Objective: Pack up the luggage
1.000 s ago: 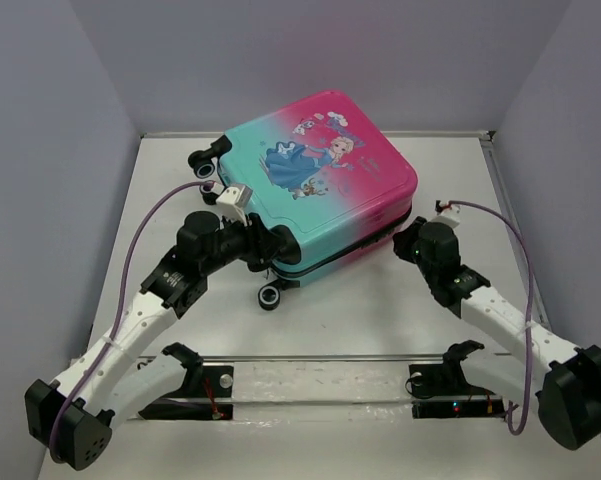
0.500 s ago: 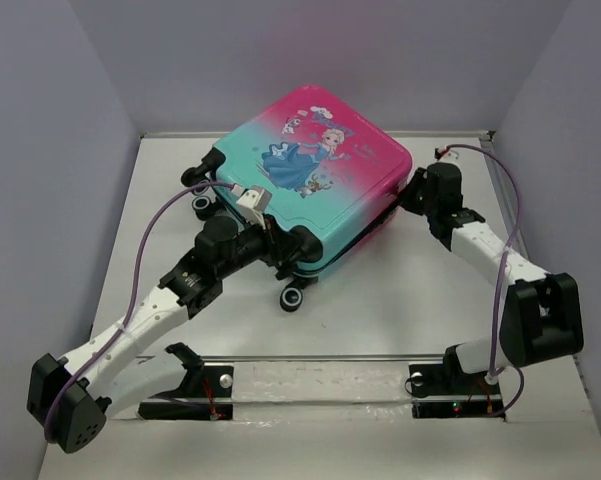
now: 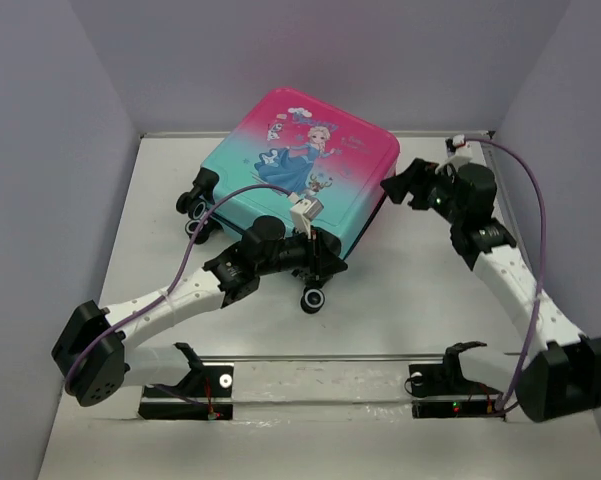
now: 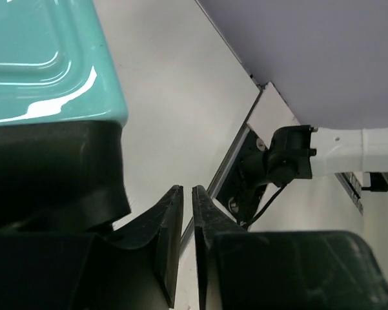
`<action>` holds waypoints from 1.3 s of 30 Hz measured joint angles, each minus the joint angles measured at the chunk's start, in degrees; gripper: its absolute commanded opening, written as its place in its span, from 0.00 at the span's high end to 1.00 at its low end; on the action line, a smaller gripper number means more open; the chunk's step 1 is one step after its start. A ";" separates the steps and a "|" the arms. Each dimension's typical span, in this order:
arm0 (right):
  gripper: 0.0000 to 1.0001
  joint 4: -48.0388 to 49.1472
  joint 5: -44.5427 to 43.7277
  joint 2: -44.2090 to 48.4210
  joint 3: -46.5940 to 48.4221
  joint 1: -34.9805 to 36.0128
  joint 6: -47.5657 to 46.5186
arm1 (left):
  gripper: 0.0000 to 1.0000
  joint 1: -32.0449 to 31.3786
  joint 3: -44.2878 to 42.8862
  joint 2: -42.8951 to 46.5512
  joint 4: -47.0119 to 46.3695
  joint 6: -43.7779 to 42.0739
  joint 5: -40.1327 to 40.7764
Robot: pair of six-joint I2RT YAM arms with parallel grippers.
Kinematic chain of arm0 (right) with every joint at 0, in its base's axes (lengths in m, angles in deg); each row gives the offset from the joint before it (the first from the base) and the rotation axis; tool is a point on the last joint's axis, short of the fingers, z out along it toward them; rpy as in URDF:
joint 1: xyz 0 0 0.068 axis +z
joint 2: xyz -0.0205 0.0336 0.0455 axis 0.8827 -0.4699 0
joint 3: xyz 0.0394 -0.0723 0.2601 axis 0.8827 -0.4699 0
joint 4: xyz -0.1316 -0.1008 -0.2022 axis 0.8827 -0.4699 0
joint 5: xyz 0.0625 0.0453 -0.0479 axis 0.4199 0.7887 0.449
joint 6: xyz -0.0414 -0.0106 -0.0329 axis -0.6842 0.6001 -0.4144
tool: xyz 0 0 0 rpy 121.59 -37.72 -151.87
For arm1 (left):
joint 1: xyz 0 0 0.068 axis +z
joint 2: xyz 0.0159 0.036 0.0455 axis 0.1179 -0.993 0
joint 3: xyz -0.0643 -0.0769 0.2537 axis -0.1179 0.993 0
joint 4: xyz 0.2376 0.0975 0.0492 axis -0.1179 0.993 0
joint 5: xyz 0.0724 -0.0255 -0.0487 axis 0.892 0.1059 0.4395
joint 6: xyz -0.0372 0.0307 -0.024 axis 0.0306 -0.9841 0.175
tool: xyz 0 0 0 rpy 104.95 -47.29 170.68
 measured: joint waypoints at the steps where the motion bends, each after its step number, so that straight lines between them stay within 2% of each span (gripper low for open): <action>1: 0.16 -0.44 0.17 4.52 -3.23 1.33 0.37 | 0.70 0.00 -0.96 -0.70 0.00 0.35 -0.13; 4: 0.11 -1.03 -0.11 14.53 -11.47 8.68 1.81 | 0.66 -0.22 -3.58 -2.03 1.18 1.14 -0.17; 8: 0.09 0.20 -4.46 21.59 -20.74 25.07 4.76 | 0.57 0.46 -5.97 0.63 6.56 0.11 3.13; 11: 0.08 0.59 -7.19 23.12 -24.52 30.36 7.13 | 0.53 1.97 -5.88 7.13 12.39 -0.85 7.85; 14: 0.07 0.63 -8.63 22.62 -25.88 35.32 8.76 | 0.54 6.56 -5.57 15.23 15.34 -1.57 11.47; 19: 0.04 3.19 -12.90 16.31 -25.00 43.23 9.70 | 0.59 15.17 3.48 27.45 17.11 -1.51 12.81; 24: 0.01 5.81 -16.57 8.87 -23.71 48.00 10.40 | 0.64 16.76 12.44 25.46 18.84 -0.15 11.06; 29: 0.00 7.67 -20.50 5.84 -22.32 48.96 10.47 | 0.65 16.79 14.01 19.71 17.14 1.07 7.65; 35: 0.01 8.85 -22.86 3.82 -19.19 48.96 10.19 | 0.65 16.57 14.03 18.29 10.21 2.43 2.75; 36: 0.02 8.85 -22.91 3.30 -18.62 48.96 10.16 | 0.65 16.37 14.03 18.23 9.60 2.49 2.27; 38: 0.11 9.07 -23.02 2.10 -17.70 49.35 9.92 | 0.65 15.45 14.03 18.05 8.24 2.60 1.07; 39: 0.22 9.14 -23.15 1.81 -17.49 49.37 9.86 | 0.65 14.97 14.03 18.05 7.98 2.60 0.68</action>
